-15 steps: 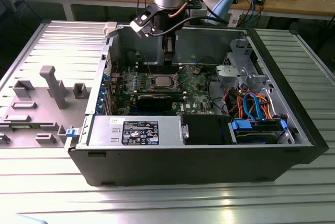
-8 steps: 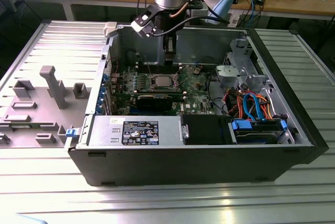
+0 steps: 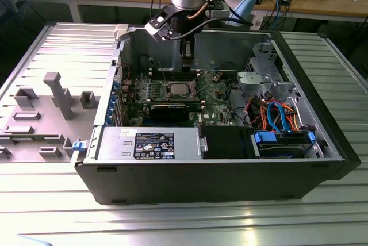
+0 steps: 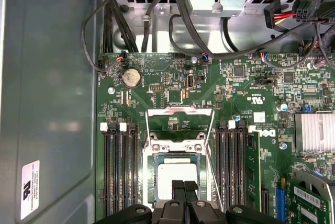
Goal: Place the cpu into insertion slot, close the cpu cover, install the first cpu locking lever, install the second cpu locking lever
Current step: 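Close the cpu cover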
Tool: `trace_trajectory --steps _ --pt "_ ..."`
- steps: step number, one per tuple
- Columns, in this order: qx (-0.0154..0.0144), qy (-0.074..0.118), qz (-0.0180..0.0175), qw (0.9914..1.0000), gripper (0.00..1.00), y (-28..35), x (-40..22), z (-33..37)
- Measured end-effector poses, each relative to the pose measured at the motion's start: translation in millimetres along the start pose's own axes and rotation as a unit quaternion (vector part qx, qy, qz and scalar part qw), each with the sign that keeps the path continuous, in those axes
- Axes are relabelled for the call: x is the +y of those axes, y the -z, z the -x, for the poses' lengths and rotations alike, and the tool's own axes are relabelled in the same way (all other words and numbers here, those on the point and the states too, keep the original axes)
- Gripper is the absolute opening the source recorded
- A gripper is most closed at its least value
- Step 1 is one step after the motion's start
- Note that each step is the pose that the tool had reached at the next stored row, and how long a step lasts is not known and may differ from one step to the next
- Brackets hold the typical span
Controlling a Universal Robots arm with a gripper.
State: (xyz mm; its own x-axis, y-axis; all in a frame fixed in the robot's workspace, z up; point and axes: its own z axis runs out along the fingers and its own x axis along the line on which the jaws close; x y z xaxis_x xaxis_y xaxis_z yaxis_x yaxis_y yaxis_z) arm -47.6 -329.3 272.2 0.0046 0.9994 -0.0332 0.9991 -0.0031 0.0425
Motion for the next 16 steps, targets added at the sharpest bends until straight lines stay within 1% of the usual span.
trace_trajectory --steps 8,12,14,16 --pt "0.0000 0.000 0.0000 1.00000 0.11 -0.1 2.4 0.0" --pt "0.0000 0.000 0.0000 1.00000 0.11 -0.2 4.8 0.0" --pt "0.0000 0.000 0.0000 1.00000 0.11 -0.4 7.8 0.0" --pt "0.0000 0.000 0.0000 1.00000 0.11 -0.5 9.6 0.0"
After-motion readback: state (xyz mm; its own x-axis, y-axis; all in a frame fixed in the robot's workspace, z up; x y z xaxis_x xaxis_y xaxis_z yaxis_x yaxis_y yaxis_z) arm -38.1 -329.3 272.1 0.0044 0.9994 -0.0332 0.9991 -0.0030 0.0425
